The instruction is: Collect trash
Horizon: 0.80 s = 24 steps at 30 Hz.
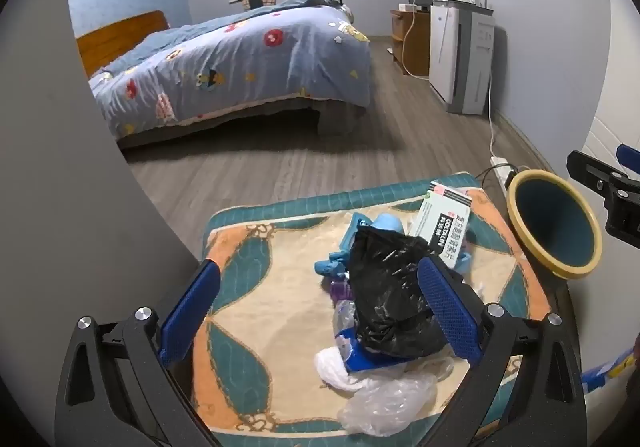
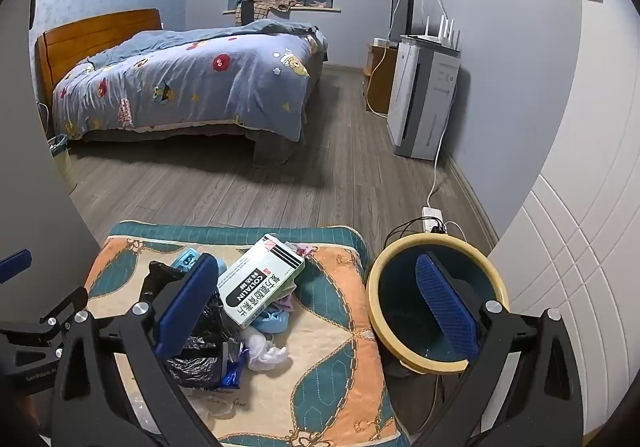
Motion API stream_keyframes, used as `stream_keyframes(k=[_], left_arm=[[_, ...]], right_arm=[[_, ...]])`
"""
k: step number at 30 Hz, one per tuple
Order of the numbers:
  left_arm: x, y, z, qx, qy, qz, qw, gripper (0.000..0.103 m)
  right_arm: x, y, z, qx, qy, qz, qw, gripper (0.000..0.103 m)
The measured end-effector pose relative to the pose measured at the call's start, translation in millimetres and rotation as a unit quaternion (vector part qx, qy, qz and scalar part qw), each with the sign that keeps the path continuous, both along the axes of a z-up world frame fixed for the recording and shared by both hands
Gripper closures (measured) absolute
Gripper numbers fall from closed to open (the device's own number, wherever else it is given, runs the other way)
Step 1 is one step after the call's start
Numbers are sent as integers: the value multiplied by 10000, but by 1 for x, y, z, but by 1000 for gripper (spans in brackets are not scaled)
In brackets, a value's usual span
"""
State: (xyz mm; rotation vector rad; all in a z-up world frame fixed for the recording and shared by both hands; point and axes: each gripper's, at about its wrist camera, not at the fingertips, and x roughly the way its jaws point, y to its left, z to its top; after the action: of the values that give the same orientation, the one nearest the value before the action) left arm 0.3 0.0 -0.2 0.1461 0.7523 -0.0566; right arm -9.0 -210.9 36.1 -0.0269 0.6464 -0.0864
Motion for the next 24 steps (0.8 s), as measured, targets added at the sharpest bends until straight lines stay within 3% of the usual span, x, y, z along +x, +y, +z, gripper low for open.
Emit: stream_keyframes(k=[24], left_arm=[[-2,5,7,12,-108,29,9999,5]], right_arm=[[3,4,-3,-115,109,93,9998,6]])
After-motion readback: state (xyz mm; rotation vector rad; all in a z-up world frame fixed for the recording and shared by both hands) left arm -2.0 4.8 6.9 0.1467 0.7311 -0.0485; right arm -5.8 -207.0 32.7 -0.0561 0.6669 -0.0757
